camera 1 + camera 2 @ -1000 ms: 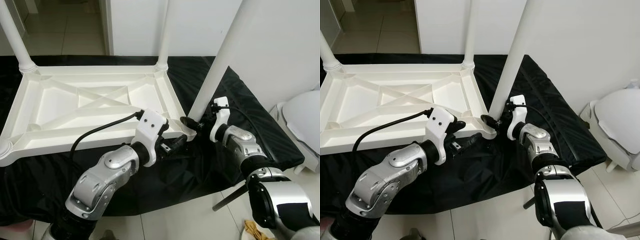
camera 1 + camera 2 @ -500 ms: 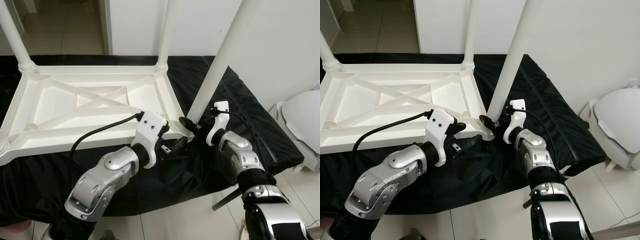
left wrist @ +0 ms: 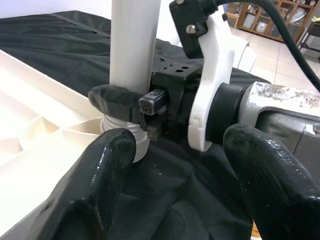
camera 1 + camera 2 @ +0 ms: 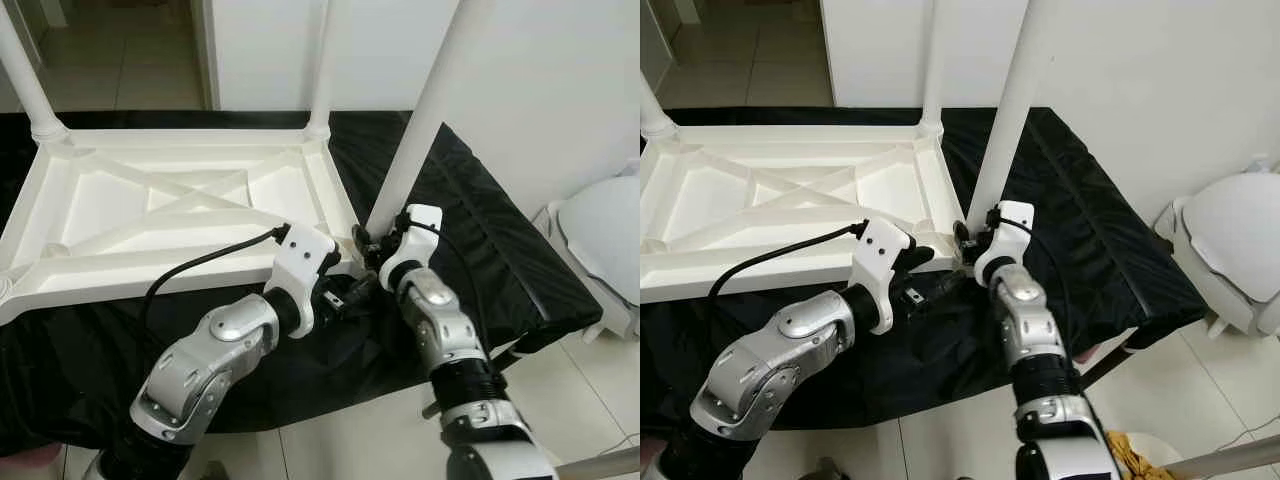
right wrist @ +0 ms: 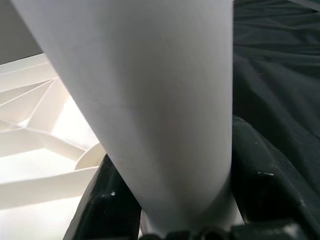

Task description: Building children table

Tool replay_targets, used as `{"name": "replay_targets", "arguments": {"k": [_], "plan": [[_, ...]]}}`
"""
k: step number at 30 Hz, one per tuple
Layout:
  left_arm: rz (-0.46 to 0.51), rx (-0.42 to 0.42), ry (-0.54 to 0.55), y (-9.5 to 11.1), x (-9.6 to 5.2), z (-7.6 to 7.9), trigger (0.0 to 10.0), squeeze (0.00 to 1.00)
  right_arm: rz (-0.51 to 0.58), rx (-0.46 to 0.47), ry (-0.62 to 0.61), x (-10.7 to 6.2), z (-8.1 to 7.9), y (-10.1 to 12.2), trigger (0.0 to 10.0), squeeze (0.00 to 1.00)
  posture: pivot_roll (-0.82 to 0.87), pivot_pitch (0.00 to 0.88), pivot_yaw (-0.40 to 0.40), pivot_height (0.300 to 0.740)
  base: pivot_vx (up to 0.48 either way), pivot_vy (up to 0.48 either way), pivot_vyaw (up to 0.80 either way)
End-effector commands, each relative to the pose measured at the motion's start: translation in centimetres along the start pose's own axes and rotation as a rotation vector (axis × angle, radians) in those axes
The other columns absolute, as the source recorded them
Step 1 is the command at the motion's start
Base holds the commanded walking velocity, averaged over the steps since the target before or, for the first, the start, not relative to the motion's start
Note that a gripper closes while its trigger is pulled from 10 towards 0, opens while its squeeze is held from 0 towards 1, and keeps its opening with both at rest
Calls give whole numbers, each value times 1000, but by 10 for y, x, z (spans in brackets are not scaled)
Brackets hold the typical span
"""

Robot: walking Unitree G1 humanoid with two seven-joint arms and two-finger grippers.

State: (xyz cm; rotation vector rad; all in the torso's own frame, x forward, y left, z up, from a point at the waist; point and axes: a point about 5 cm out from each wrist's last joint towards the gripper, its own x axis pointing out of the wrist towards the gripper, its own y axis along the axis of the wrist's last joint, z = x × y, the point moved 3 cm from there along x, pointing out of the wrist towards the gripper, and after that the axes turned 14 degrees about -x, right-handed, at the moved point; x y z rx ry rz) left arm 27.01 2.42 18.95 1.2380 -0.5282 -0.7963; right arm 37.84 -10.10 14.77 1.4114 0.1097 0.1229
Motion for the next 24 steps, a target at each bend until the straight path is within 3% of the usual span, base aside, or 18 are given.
{"name": "replay_targets", "arguments": {"k": [1, 6, 8, 9, 11, 12, 20, 21, 24], "plan": [[-15, 4, -78, -1, 2, 9, 10000, 0, -27, 2, -49, -2, 5, -5, 0, 0, 6, 26, -96, 740, 0, 0, 0], [-14, 8, -81, -1, 3, 9, 10000, 0, -40, 3, -61, -5, -21, -2, 0, 0, 13, 16, -102, 740, 0, 0, 0], [-13, 9, -80, -1, 3, 9, 10000, 0, -42, -2, -64, -5, -20, -2, 0, 0, 14, 14, -103, 740, 0, 0, 0], [-13, 8, -79, -1, 3, 9, 10000, 0, -50, 1, -67, -5, -17, -3, 1922, 0, 14, 14, -103, 740, 0, 0, 0], [-13, 8, -78, -1, 3, 9, 10000, 0, -58, 4, -75, -5, -15, -4, 1922, 0, 14, 14, -103, 740, 0, 0, 0], [-13, 8, -77, -2, 3, 9, 10000, 0, -58, 3, -83, -6, -13, -5, 10000, 0, 18, 15, -106, 740, 0, 0, 0], [-13, 9, -72, -2, 2, 8, 10000, 0, -26, -15, -66, -6, -3, -6, 10000, 0, 20, 14, -105, 740, 0, 0, 0], [-13, 10, -72, -1, 2, 8, 10000, 0, -23, -18, -66, -5, 2, -7, 10000, 1000, 19, 15, -104, 740, 0, 0, 0], [-15, 15, -71, -1, 1, 7, 10000, 0, -6, 8, -28, -5, 12, -6, 10000, 1000, 17, 20, -102, 740, 0, 0, 0]]}}
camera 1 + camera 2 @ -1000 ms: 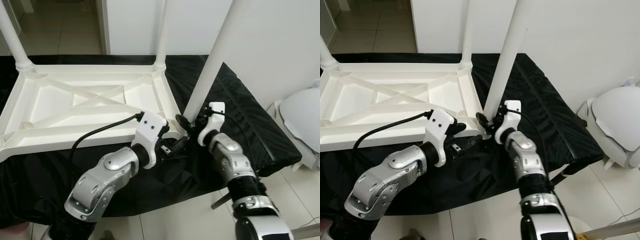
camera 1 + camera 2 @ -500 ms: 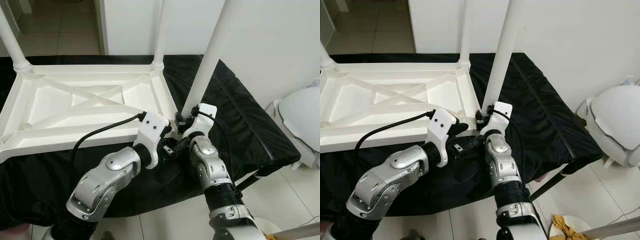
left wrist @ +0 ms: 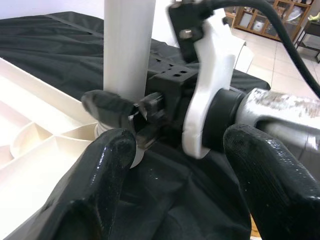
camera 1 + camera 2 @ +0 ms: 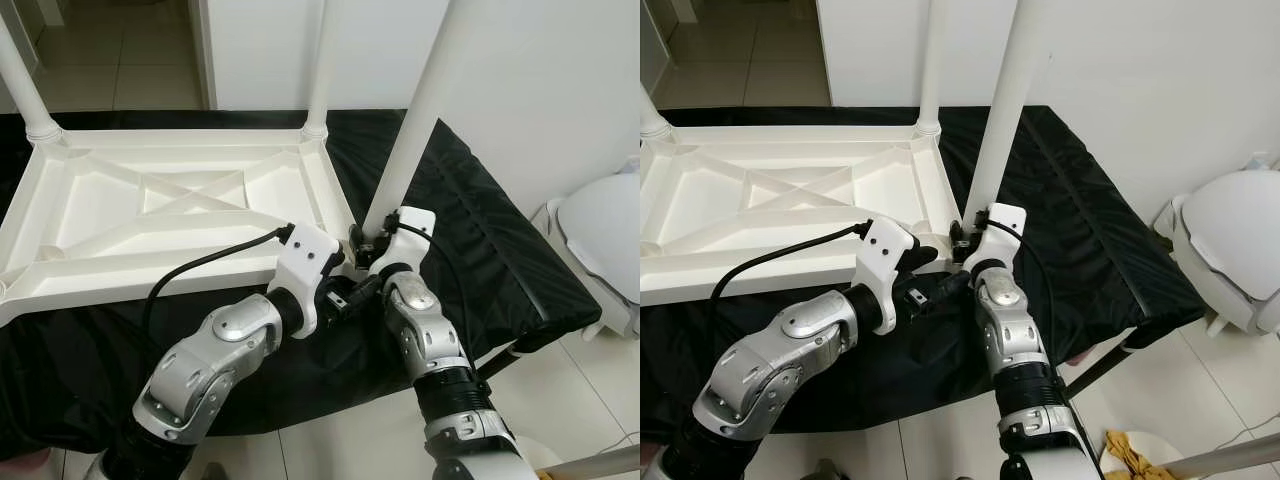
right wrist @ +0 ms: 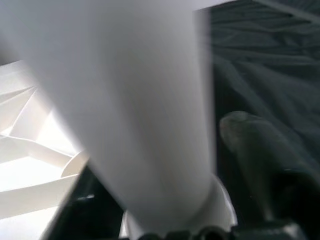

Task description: Building children table

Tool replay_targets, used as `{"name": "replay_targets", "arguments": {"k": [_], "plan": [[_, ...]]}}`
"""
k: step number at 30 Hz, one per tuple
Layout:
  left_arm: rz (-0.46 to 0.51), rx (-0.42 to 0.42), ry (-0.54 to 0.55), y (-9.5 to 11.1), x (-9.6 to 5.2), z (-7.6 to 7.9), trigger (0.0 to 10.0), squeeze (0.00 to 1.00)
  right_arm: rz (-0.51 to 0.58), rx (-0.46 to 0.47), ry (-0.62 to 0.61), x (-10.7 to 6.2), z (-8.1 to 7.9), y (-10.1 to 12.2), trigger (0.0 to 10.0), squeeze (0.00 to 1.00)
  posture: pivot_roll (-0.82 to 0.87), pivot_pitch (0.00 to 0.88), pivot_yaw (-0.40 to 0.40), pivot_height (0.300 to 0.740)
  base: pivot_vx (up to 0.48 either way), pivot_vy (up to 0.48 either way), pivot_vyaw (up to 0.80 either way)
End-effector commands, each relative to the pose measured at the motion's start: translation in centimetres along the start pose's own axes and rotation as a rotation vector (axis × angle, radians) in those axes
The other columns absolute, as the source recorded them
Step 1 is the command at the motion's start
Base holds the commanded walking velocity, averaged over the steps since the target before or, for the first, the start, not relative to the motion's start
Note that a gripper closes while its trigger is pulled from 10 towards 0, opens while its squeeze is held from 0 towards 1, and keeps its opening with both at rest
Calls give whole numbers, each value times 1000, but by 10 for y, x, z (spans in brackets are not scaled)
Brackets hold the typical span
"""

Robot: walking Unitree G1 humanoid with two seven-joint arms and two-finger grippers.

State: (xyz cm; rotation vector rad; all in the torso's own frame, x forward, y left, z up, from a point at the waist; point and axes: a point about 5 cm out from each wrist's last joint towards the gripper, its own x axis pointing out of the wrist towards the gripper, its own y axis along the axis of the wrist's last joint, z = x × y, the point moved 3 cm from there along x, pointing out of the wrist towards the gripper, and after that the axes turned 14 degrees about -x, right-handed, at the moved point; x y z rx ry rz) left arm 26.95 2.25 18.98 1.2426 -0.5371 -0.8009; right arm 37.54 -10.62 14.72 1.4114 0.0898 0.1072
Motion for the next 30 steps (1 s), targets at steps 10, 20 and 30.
{"name": "replay_targets", "arguments": {"k": [10, 20, 30], "plan": [[-16, 12, -52, 0, 0, 1, 10000, 0, 73, -6, 205, 4, 30, 4, 10000, 0, 12, 30, -98, 740, 0, 0, 0], [-20, 19, -50, 1, -1, 1, 10000, 0, 118, -98, 501, 5, 37, 3, 10000, 0, 27, 37, -85, 740, 0, 0, 0], [-20, 26, -46, 3, -3, 0, 10000, 0, 56, -217, 661, 11, 38, -4, 10000, 0, 47, 33, -80, 740, 0, 0, 0]]}}
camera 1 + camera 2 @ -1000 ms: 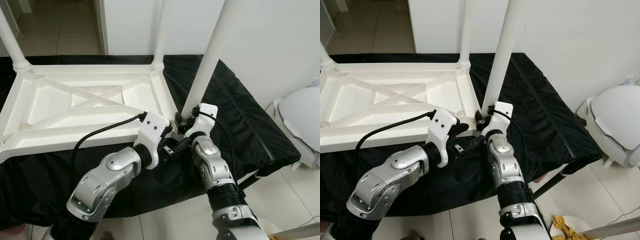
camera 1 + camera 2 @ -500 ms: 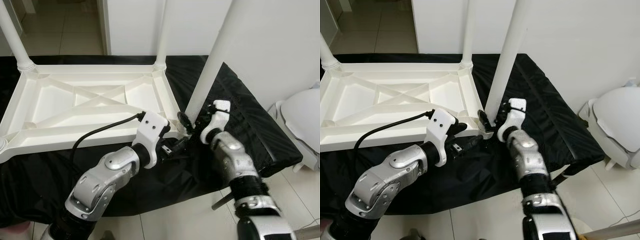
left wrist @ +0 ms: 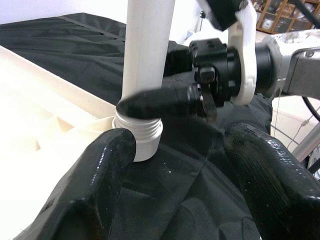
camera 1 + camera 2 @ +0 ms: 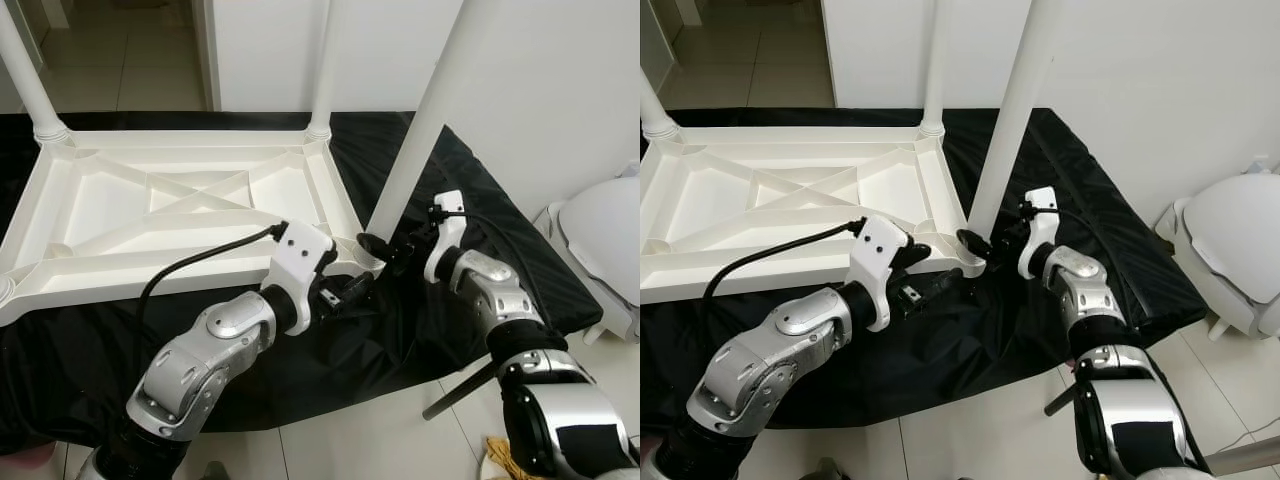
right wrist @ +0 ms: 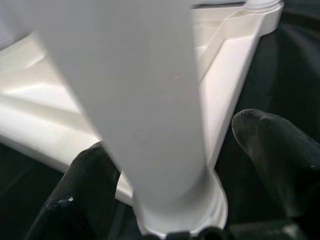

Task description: Building children table

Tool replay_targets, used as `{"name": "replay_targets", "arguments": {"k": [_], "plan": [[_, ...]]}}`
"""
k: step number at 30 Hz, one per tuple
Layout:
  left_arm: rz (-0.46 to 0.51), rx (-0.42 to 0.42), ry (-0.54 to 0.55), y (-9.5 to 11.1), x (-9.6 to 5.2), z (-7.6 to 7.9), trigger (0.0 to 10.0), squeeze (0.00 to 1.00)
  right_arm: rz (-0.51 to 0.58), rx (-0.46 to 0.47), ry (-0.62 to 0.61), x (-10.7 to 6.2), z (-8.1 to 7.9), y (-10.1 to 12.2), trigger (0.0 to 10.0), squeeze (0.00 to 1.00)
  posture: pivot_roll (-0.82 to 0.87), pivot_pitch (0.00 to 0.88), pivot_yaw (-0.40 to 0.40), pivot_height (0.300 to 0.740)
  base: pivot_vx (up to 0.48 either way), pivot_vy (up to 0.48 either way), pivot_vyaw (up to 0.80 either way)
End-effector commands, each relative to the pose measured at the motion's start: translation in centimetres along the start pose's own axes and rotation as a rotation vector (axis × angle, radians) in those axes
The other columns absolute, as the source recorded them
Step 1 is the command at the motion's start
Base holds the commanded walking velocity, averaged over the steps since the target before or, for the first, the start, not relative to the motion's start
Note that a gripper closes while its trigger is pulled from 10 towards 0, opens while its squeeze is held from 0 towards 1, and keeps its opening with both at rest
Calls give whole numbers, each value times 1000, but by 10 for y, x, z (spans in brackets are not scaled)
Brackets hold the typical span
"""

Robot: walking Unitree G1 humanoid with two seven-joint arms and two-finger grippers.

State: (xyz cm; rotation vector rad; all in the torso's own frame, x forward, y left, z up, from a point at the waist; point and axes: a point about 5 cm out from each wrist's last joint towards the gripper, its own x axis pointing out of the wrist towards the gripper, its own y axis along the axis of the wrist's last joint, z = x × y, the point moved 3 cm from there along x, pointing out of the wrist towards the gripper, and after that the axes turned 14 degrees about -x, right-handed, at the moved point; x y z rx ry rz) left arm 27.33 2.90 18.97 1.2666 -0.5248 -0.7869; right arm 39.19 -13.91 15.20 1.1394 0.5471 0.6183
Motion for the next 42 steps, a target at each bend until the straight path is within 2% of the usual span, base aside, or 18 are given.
{"name": "replay_targets", "arguments": {"k": [1, 7, 9, 11, 12, 13, 14, 15, 19, 25, 28, 31, 32, 37, 42], "plan": [[-14, 10, -67, 2, 0, 7, 10000, 0, -36, -23, 28, -1, 0, -5, 10000, 0, 50, 31, -79, 740, 0, 0, 0], [-12, 10, -65, 2, 0, 6, 10000, 0, -64, -44, 53, 1, -1, -9, 9647, 0, 51, 28, -76, 740, 0, 0, 0], [-12, 11, -66, 3, 0, 7, 10000, 0, -77, -43, 58, 2, -2, -11, 6039, 0, 50, 29, -75, 740, 0, 0, 0], [-12, 11, -66, 3, 0, 7, 10000, 0, -77, -43, 58, 2, -2, -11, 6039, 0, 50, 29, -75, 740, 0, 0, 0], [-12, 13, -68, 3, 1, 7, 10000, 0, -80, -42, 50, 3, -2, -12, 2353, 0, 50, 27, -75, 740, 0, 0, 0], [-12, 13, -69, 3, 1, 7, 10000, 0, -83, -38, 36, 4, -1, -12, 471, 0, 49, 27, -74, 740, 0, 0, 0], [-12, 13, -69, 3, 1, 7, 10000, 0, -83, -38, 36, 4, -1, -12, 471, 0, 49, 27, -74, 740, 0, 0, 0], [-11, 14, -69, 3, 1, 7, 10000, 0, -86, -36, 16, 4, 1, -12, 0, 0, 49, 27, -74, 740, 0, 0, 0], [-12, 14, -71, 3, 1, 8, 10000, 0, -90, -8, -20, 4, 4, -15, 0, 0, 50, 28, -77, 740, 0, 0, 0], [-13, 9, -70, 2, 1, 8, 10000, 0, -72, 16, -15, 4, -3, -19, 0, 0, 52, 30, -83, 740, 0, 0, 0], [-14, 3, -68, 0, 0, 9, 10000, 0, -5, 29, 7, 3, -12, -18, 0, 0, 48, 37, -91, 740, 0, 0, 0], [-15, 0, -70, -1, 0, 10, 10000, 0, 18, 25, 11, 3, -14, -17, 0, 0, 45, 40, -94, 740, 0, 0, 0], [-16, -6, -77, -2, 1, 12, 10000, 0, 79, 19, 15, 1, -17, -10, 0, 0, 31, 44, -95, 740, 0, 0, 0], [-18, -8, -80, -3, 1, 13, 10000, 0, 106, 19, 11, 0, -17, -7, 0, 0, 31, 44, -95, 740, 0, 0, 0], [-28, -16, -99, -6, 2, 17, 10000, 0, 172, 11, -13, -11, -21, 2, 0, 0, 4, 52, -88, 740, 0, 0, 0]]}}
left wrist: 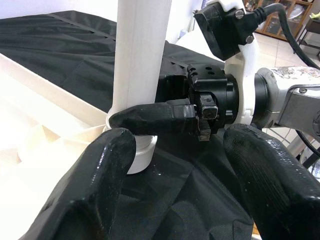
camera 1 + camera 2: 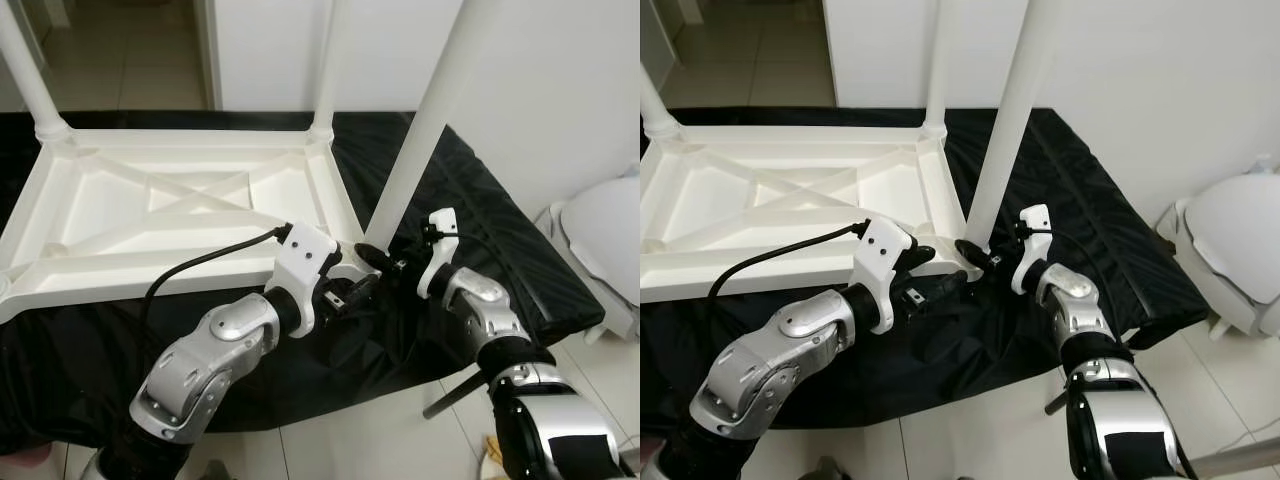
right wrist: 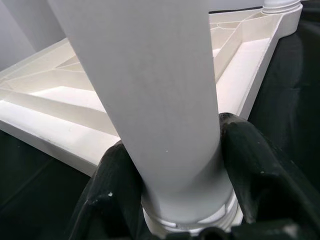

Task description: Building children table

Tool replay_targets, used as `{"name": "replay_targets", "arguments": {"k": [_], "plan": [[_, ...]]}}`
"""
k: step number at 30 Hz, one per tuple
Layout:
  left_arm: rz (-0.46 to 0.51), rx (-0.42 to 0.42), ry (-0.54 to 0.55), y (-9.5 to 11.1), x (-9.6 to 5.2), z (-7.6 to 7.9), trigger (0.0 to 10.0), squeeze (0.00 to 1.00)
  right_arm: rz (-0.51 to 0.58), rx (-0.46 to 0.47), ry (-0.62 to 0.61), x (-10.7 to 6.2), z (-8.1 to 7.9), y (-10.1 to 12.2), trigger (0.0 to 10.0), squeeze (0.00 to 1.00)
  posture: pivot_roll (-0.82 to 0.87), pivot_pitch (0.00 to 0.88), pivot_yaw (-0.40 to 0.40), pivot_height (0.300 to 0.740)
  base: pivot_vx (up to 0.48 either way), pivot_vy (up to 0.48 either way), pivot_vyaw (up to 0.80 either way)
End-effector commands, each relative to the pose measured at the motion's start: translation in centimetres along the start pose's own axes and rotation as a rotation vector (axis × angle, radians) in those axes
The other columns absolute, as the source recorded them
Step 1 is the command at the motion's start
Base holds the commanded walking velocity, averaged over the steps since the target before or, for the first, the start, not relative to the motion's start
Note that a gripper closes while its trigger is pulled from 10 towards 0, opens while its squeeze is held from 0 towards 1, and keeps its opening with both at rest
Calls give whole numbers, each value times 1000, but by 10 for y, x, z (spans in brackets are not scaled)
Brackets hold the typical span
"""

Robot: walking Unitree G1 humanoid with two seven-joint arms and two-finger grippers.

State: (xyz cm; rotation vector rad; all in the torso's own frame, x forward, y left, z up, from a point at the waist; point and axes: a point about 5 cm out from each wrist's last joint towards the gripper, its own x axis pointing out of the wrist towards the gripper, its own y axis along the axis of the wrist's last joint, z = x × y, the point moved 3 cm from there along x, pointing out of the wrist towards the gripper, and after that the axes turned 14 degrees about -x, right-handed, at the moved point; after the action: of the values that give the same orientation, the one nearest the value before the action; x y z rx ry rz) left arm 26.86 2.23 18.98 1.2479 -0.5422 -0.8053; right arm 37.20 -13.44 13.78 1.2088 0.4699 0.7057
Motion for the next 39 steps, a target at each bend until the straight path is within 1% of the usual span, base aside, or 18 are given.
{"name": "replay_targets", "arguments": {"k": [1, 4, 8, 11, 13, 18, 19, 22, 24, 25, 26, 28, 29, 30, 33, 36, 38, 39], "plan": [[-29, -7, -73, -4, 0, 9, 10000, 0, 49, -13, 10, 0, 0, 11, 0, 0, 4, 52, -88, 740, 0, 0, 0], [-37, -9, -88, -6, 1, 11, 10000, 0, 87, -4, 1, -7, -5, 21, 0, 0, 0, 50, -89, 740, 0, 0, 0], [-38, -9, -89, -7, 1, 11, 10000, 0, 95, -3, 1, -8, -7, 24, 0, 0, 0, 50, -89, 740, 0, 0, 0], [-38, -9, -88, -7, 1, 11, 10000, 0, 106, 13, 3, -10, -15, 29, 0, 0, 1, 53, -98, 740, 0, 0, 0], [-36, -9, -82, -7, 0, 11, 10000, 0, 67, 23, -11, -12, -23, 22, 0, 0, 3, 55, -100, 740, 0, 0, 0], [-33, -10, -76, -6, 0, 10, 10000, 0, 11, 35, -50, -14, -29, 12, 0, 0, 4, 60, -102, 740, 0, 0, 0], [-32, -11, -74, -6, 0, 10, 10000, 0, -18, 46, -100, -13, -30, 6, 0, 0, 0, 62, -102, 740, 0, 0, 0], [-32, -12, -73, -7, 0, 9, 10000, 0, -51, 59, -143, -12, -32, 1, 0, 0, 1, 61, -103, 740, 0, 0, 0], [-28, -10, -70, -6, 0, 9, 10000, 0, -158, 111, -287, -9, -36, -16, 0, 0, 4, 62, -101, 740, 0, 0, 0], [-28, -10, -70, -6, 0, 9, 10000, 0, -158, 111, -287, -9, -36, -16, 0, 0, 4, 62, -101, 740, 0, 0, 0], [-28, -9, -70, -5, 0, 8, 10000, 0, -198, 127, -351, -9, -36, -21, 0, 0, 1, 60, -99, 740, 0, 0, 0], [-28, -9, -70, -5, 0, 8, 10000, 0, -198, 127, -351, -9, -36, -21, 0, 0, 1, 60, -99, 740, 0, 0, 0], [-28, -6, -70, -4, 0, 7, 10000, 0, -248, 116, -482, -8, -34, -25, 0, 0, 2, 59, -93, 740, 0, 0, 0], [-28, -6, -70, -4, 0, 7, 10000, 0, -260, 117, -528, -8, -34, -26, 0, 0, 1, 59, -92, 740, 0, 0, 0], [-30, -2, -74, -4, 1, 7, 10000, 0, -286, 137, -594, -4, -38, -27, 0, 0, 1, 59, -89, 740, 0, 0, 0], [-31, -1, -75, -4, 1, 7, 10000, 0, -285, 145, -599, 0, -42, -26, 0, 0, 0, 58, -87, 740, 0, 0, 0], [-33, 0, -76, -4, 1, 7, 10000, 0, -285, 125, -614, 3, -45, -23, 0, 0, 0, 58, -87, 740, 0, 0, 0], [-33, 4, -77, -3, 1, 7, 10000, 0, -257, 105, -608, 8, -51, -15, 0, 0, 7, 58, -88, 740, 0, 0, 0]]}}
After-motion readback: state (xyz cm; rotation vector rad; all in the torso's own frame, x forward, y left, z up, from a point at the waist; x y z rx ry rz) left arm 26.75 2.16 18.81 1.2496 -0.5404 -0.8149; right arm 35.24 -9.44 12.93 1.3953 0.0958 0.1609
